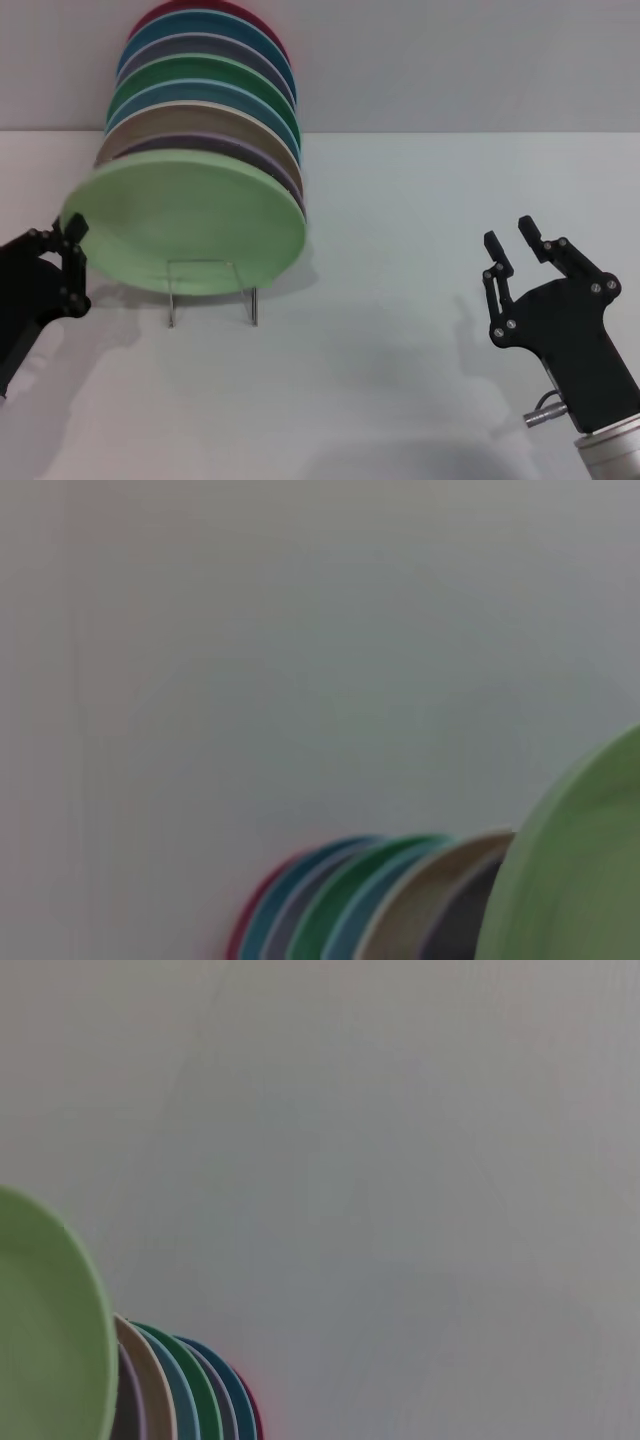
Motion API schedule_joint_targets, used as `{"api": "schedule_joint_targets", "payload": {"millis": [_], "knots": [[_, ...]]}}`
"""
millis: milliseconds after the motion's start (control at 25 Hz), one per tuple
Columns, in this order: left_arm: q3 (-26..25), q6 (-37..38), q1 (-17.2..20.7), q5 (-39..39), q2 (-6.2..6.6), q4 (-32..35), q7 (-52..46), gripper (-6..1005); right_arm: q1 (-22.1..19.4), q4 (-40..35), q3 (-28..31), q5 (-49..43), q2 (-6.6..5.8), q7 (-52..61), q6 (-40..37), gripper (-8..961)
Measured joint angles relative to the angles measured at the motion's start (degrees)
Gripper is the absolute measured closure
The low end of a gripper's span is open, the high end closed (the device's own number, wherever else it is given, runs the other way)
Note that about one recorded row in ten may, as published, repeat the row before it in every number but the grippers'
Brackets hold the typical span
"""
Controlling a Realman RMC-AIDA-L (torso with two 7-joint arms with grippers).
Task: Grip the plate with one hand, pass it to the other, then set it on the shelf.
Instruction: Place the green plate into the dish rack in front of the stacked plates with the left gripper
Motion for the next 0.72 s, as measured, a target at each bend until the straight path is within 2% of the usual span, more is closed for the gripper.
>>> {"api": "schedule_joint_targets", "payload": {"millis": [200, 720], "knots": [[0.0, -3.8, -0.5, 1.5, -0.22, -0.4, 2.2, 963, 0.3, 0.0, 0.0, 0.0, 0.08, 0.0, 0.0, 682], [-0.7, -6.0, -1.2, 1.1, -0.36, -0.5, 2.3, 949, 1.0, 0.1, 0.0, 0.0, 0.18, -0.1, 0.3, 682]]}}
